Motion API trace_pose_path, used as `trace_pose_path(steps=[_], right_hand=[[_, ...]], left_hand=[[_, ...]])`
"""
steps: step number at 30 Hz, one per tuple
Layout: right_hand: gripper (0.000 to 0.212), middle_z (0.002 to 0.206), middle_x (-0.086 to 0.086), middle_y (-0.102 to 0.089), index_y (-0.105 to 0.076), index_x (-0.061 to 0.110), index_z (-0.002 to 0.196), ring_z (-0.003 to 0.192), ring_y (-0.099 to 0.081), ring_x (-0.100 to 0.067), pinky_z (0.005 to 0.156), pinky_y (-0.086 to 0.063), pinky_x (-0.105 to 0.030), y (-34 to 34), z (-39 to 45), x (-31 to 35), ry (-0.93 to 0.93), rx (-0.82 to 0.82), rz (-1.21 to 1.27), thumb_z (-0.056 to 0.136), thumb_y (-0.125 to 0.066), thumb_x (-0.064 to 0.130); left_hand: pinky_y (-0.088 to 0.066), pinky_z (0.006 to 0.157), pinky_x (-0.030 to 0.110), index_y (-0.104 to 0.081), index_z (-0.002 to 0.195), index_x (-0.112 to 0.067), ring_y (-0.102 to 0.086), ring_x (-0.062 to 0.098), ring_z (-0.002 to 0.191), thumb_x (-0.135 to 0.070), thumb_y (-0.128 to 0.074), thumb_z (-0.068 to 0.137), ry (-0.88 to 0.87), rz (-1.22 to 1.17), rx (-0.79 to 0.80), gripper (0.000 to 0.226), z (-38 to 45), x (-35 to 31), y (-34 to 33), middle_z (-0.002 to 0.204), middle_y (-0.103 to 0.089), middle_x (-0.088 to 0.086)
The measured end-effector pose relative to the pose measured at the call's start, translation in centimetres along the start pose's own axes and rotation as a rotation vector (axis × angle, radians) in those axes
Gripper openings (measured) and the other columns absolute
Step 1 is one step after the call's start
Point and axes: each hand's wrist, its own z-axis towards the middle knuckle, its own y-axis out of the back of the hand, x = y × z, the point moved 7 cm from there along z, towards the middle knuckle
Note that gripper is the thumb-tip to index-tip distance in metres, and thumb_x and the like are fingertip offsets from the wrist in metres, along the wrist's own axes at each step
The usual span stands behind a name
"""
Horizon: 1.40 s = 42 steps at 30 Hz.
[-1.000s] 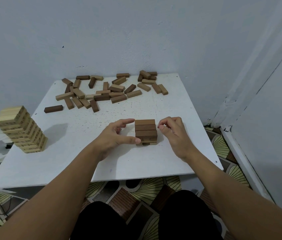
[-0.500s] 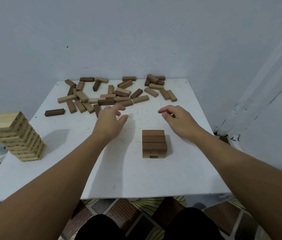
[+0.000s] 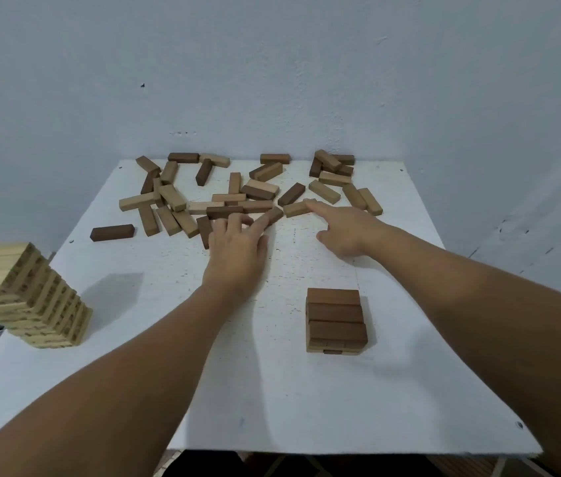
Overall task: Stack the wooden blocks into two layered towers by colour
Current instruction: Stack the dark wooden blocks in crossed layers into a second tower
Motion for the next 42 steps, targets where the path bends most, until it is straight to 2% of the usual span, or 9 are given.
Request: trace_pose_path(steps=[5, 9, 13, 20, 26, 28, 32, 35, 42], right_hand=[[0.06, 0.144, -0.008, -0.057, -0.012, 0.042, 0.163, 0.123, -0.057, -0.031, 0.09, -0.05, -0.042, -0.4, 1.2, 0.2, -0.028, -0.047, -0.107, 0.108, -0.036, 0.036], [0.032, 0.121, -0.003, -0.066, -0.046, 0.03, 0.137, 0.102, -0.062, -0.025, 0.08, -0.056, -0.043, 0.1, 0.9, 0.7, 0.026, -0.207, -0.069, 0.105, -0.047, 0.029], [0.015, 0.108, 0.001, -0.065, -0.056, 0.026, 0.116, 0.091, -0.061, -0.02, 0.065, -0.048, -0.035, 0.6, 1.3, 1.5, -0.003, -0.255, -0.028, 0.102, -0.056, 0.031], [0.037, 0.09, 0.01, -0.065, -0.062, 0.027, 0.092, 0.083, -0.062, -0.011, 0.07, -0.052, -0.035, -0.6, 2.0, 3.1, -0.099, -0.194, 0.219, 0.088, -0.068, 0.063], [0.031, 0.09, 0.009, -0.067, -0.064, 0.027, 0.098, 0.087, -0.064, -0.015, 0.076, -0.054, -0.037, -0.2, 2.5, 2.9, -0.105, -0.23, 0.256, 0.1, -0.053, 0.056], [0.023, 0.104, 0.006, -0.068, -0.06, 0.029, 0.118, 0.096, -0.064, -0.018, 0.083, -0.054, -0.041, 0.2, 3.0, 2.8, -0.079, -0.251, 0.239, 0.103, -0.051, 0.045], [0.057, 0.145, -0.004, -0.055, -0.025, 0.039, 0.16, 0.125, -0.055, -0.027, 0.092, -0.049, -0.043, 0.3, 4.6, 3.1, -0.028, -0.148, 0.069, 0.107, -0.041, 0.032], [0.051, 0.15, -0.008, -0.047, -0.033, 0.041, 0.157, 0.137, -0.045, -0.03, 0.094, -0.045, -0.045, -0.1, 5.1, 3.0, -0.041, -0.125, -0.044, 0.107, -0.04, 0.035], [0.02, 0.138, 0.0, -0.053, -0.07, 0.026, 0.115, 0.116, -0.057, -0.02, 0.08, -0.054, -0.04, 0.4, 2.7, 1.6, 0.075, -0.376, 0.021, 0.103, -0.055, 0.03]], left_hand=[[-0.032, 0.081, 0.033, -0.068, 0.122, -0.019, -0.027, 0.013, 0.092, -0.028, -0.063, 0.1, -0.026, -0.078, -0.073, 0.025, -0.1, 0.2, 0.0, 0.097, -0.057, 0.001], [-0.038, 0.084, 0.034, -0.066, 0.123, -0.022, -0.03, 0.013, 0.093, -0.029, -0.063, 0.097, -0.011, -0.107, -0.064, 0.027, 0.1, 0.1, -0.1, 0.098, -0.056, -0.003], [-0.042, 0.095, 0.038, -0.064, 0.136, -0.023, -0.036, 0.017, 0.107, -0.038, -0.062, 0.098, 0.053, -0.135, -0.033, 0.041, 0.1, 1.0, -0.5, 0.113, -0.056, -0.001], [-0.034, 0.098, 0.032, -0.069, 0.13, -0.022, -0.044, 0.018, 0.112, -0.039, -0.069, 0.094, 0.029, -0.234, -0.048, 0.04, 0.1, 0.7, -0.2, 0.113, -0.062, -0.004], [-0.032, 0.101, 0.032, -0.062, 0.135, -0.032, -0.037, 0.011, 0.114, -0.046, -0.067, 0.088, 0.067, -0.291, -0.009, 0.05, -0.1, 0.5, 0.0, 0.114, -0.054, -0.012], [-0.029, 0.103, 0.031, -0.057, 0.14, -0.039, -0.035, 0.011, 0.121, -0.055, -0.066, 0.085, 0.079, -0.295, 0.019, 0.058, -0.1, 0.6, -0.1, 0.12, -0.05, -0.016], [-0.023, 0.107, 0.03, -0.058, 0.144, -0.04, -0.032, 0.012, 0.13, -0.067, -0.064, 0.089, 0.038, -0.244, 0.047, 0.062, 0.0, 0.6, -0.5, 0.136, -0.049, -0.017], [-0.03, 0.11, 0.036, -0.064, 0.14, -0.036, -0.035, 0.015, 0.126, -0.064, -0.061, 0.093, 0.027, -0.235, 0.024, 0.055, 0.1, 0.7, -0.6, 0.133, -0.055, -0.011], [-0.033, 0.107, 0.037, -0.065, 0.139, -0.034, -0.038, 0.018, 0.123, -0.061, -0.063, 0.093, 0.019, -0.23, 0.033, 0.053, 0.4, 0.9, -0.9, 0.131, -0.058, -0.009]])
